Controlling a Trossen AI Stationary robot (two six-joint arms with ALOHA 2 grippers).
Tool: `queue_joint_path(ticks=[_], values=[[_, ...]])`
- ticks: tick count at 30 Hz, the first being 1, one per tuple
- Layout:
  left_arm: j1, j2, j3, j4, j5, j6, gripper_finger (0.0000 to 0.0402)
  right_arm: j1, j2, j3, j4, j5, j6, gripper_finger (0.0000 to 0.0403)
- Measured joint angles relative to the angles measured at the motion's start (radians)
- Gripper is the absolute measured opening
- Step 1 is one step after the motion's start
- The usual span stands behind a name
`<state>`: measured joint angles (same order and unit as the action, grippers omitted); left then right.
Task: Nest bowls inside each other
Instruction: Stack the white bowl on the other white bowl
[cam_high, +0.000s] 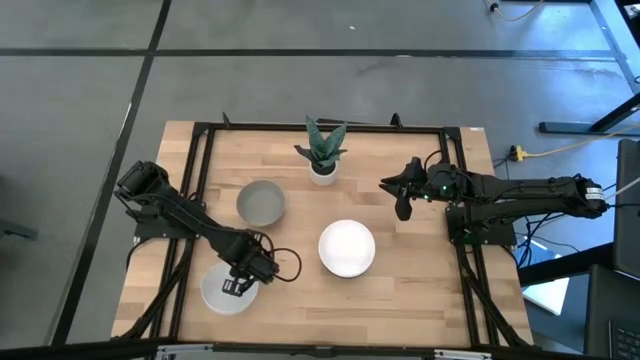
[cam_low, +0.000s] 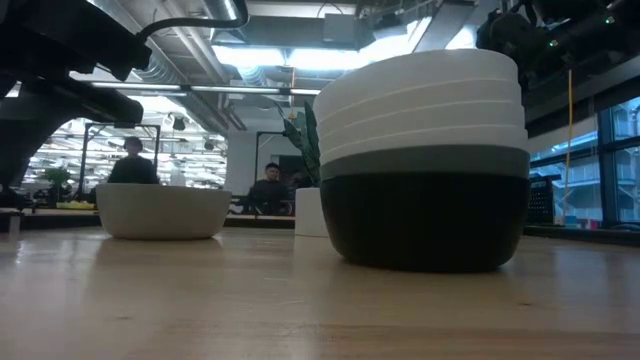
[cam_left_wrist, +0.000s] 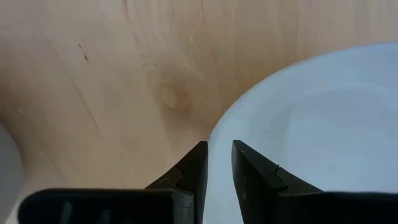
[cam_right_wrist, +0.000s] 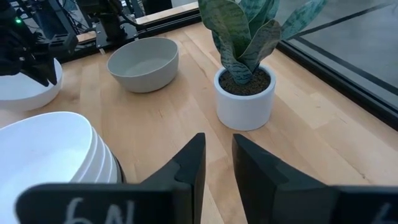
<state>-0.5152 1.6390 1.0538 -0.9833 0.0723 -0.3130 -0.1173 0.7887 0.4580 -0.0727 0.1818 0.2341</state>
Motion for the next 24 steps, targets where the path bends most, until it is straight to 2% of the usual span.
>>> queue_joint_path(ticks=[7, 17, 24], values=[[0.001, 0.000, 0.000, -0.022, -0.036, -0.040, 0.0066, 0.000, 0.000, 0.000, 0.000, 0.000, -0.003, 0.0081], [0.001, -0.001, 0.000, -0.034, -0.036, -0.051, 0.0065, 0.000, 0.000, 0.000, 0.000, 0.000, -0.002, 0.0081], [0.033, -0.002, 0.000, -0.034, 0.009, -0.057, 0.0007, 0.000, 0.000, 0.000, 0.000, 0.000, -0.001, 0.0081]])
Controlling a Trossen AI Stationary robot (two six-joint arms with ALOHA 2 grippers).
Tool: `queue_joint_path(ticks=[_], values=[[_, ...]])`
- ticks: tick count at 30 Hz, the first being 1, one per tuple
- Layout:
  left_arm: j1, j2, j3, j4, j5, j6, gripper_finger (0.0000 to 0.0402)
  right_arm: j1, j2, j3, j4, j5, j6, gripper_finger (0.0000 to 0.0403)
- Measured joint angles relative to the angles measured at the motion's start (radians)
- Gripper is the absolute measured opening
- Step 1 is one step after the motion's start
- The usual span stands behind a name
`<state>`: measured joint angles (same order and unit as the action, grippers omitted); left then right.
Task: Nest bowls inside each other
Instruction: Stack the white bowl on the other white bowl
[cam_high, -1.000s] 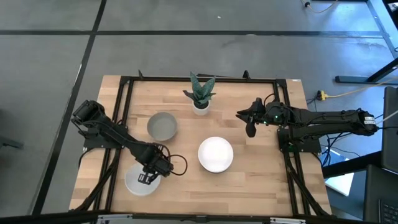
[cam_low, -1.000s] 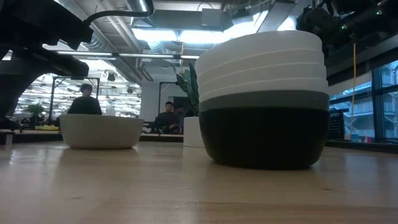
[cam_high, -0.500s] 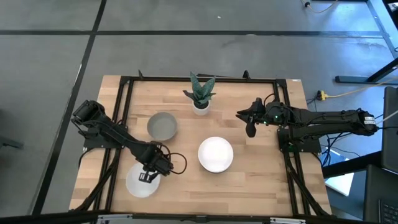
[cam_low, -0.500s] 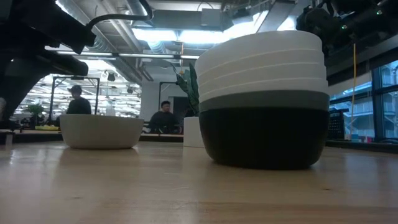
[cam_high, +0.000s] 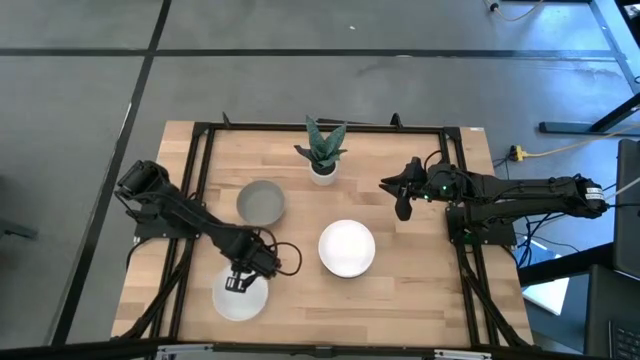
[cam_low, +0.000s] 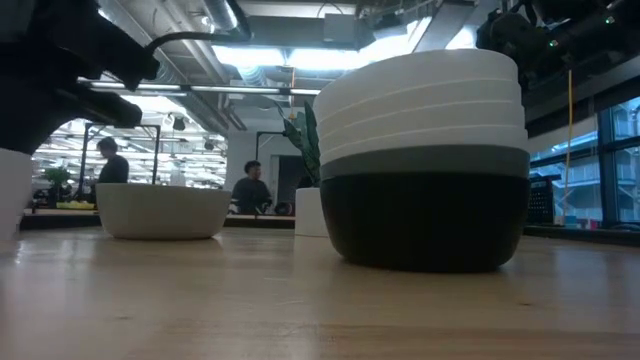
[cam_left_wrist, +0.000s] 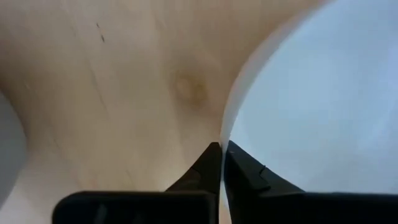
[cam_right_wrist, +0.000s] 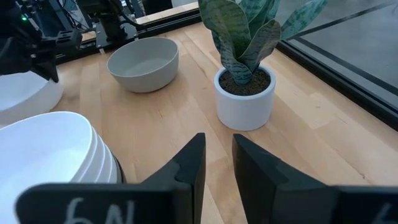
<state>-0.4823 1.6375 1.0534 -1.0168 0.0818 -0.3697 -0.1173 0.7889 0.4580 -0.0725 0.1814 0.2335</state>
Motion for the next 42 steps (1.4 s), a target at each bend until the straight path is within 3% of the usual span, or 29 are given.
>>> queue_joint_path(ticks=[9, 20, 32, 37, 42], values=[[0.070, 0.000, 0.000, 0.000, -0.019, -0.020, 0.0003, 0.000, 0.000, 0.000, 0.000, 0.000, 0.001, 0.0081], [0.275, -0.063, 0.045, 0.050, 0.006, 0.089, 0.0001, 0.000, 0.000, 0.000, -0.014, -0.001, 0.001, 0.0081], [0.490, -0.298, 0.062, 0.455, 0.120, 0.028, 0.0001, 0.000, 0.001, -0.001, -0.029, -0.002, 0.000, 0.0081], [0.572, -0.306, 0.064, 0.634, 0.159, -0.040, 0.0000, 0.000, 0.001, -0.001, -0.023, -0.001, -0.002, 0.0081], [0.589, -0.257, 0.064, 0.648, 0.201, -0.015, 0.0000, 0.000, 0.001, -0.001, -0.024, -0.001, -0.003, 0.0081]])
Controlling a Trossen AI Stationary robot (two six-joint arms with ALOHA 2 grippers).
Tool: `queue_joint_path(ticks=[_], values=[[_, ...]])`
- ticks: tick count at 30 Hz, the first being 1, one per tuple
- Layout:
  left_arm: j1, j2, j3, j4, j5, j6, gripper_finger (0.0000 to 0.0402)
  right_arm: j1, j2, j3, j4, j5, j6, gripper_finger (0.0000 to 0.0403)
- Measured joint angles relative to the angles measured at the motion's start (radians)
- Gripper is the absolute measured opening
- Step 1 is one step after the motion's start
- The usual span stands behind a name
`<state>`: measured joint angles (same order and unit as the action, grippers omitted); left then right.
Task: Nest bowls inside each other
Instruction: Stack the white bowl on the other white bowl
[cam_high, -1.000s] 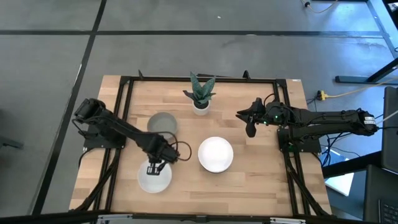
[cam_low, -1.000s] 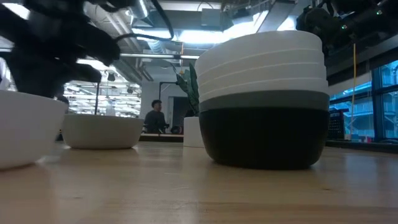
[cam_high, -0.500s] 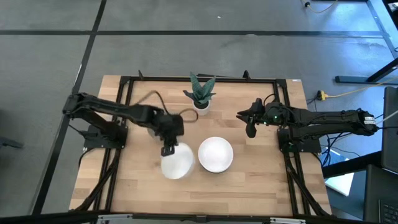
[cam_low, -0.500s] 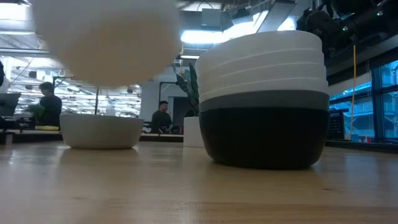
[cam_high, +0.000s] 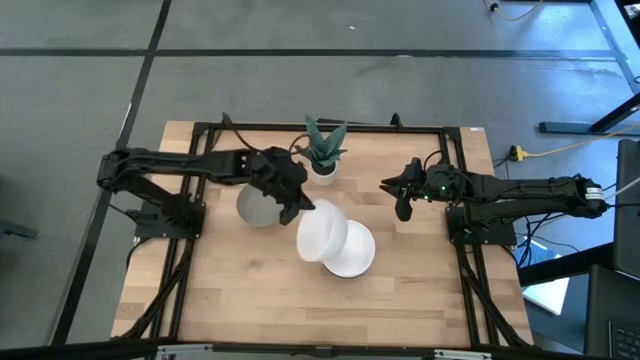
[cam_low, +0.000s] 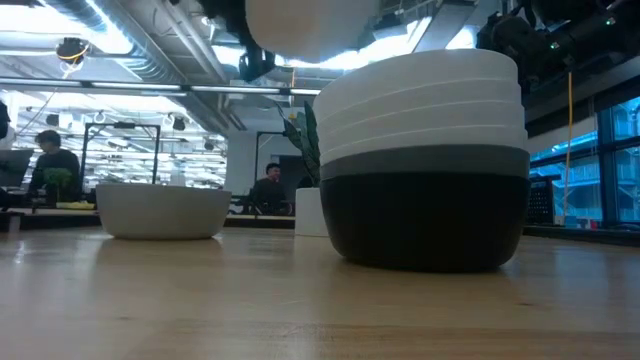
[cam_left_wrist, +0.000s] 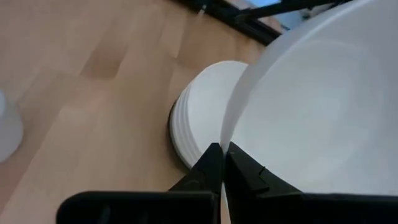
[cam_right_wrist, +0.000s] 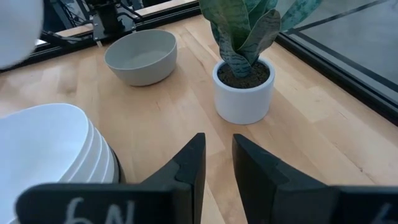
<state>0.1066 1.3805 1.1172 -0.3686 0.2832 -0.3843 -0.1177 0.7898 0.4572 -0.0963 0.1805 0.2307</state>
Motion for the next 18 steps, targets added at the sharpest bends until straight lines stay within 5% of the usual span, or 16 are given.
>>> queue_joint_path(ticks=[7, 18], values=[[-0.011, 0.111, 0.047, 0.072, 0.055, 0.021, 0.0000, 0.000, 0.000, 0.000, 0.000, 0.001, 0.002, 0.0081], [-0.027, 0.332, 0.349, -0.209, -0.052, 0.150, 0.0000, 0.000, 0.000, 0.000, -0.004, 0.000, 0.003, 0.0081]])
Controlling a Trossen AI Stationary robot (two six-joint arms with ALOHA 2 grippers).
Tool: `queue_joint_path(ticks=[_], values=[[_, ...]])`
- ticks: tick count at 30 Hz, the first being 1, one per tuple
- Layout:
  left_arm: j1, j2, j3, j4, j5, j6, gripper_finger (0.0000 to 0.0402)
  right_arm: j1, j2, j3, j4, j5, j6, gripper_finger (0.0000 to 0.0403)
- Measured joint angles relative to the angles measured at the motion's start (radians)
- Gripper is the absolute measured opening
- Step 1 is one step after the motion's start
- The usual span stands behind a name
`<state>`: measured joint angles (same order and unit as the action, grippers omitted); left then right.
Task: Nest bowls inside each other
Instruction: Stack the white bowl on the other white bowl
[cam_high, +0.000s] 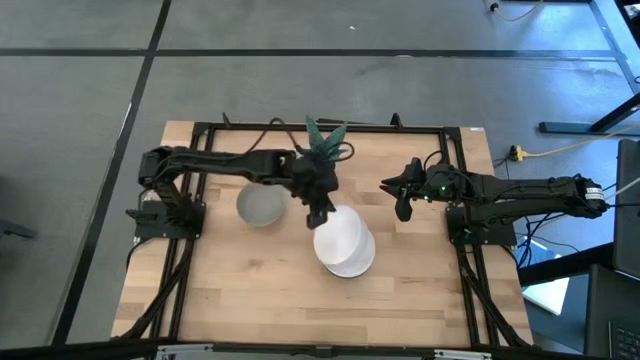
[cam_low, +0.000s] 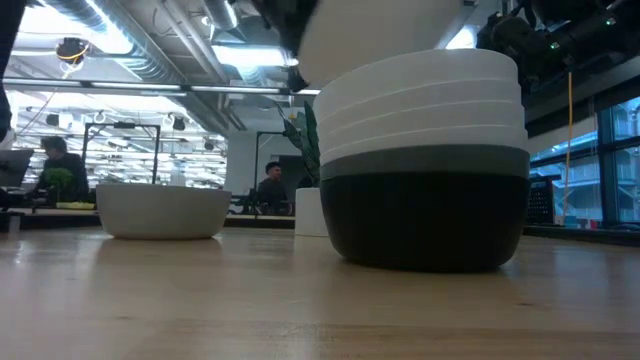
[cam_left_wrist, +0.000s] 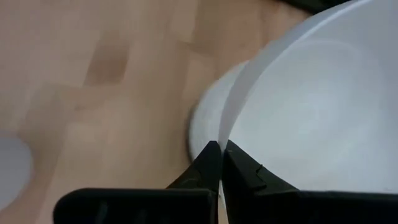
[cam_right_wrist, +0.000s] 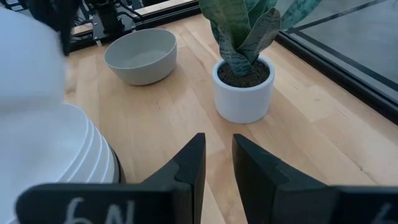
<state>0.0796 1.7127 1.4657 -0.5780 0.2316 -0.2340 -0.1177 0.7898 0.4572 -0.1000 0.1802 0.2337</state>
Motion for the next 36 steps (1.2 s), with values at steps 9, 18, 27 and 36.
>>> queue_joint_path(ticks=[9, 18, 27, 36], values=[[0.000, 0.146, 0.135, -0.136, -0.013, 0.077, 0.0000, 0.000, 0.000, 0.000, -0.004, -0.019, -0.002, 0.0081], [0.008, 0.182, 0.153, -0.294, -0.035, 0.088, 0.0000, 0.000, 0.000, 0.000, -0.034, -0.019, -0.002, 0.0081], [0.021, 0.180, 0.154, -0.455, -0.042, 0.082, 0.0000, 0.000, 0.000, 0.000, -0.033, -0.017, -0.001, 0.0081], [0.020, 0.168, 0.152, -0.367, -0.040, 0.129, 0.0040, 0.000, 0.000, 0.000, -0.033, -0.016, 0.000, 0.0081]])
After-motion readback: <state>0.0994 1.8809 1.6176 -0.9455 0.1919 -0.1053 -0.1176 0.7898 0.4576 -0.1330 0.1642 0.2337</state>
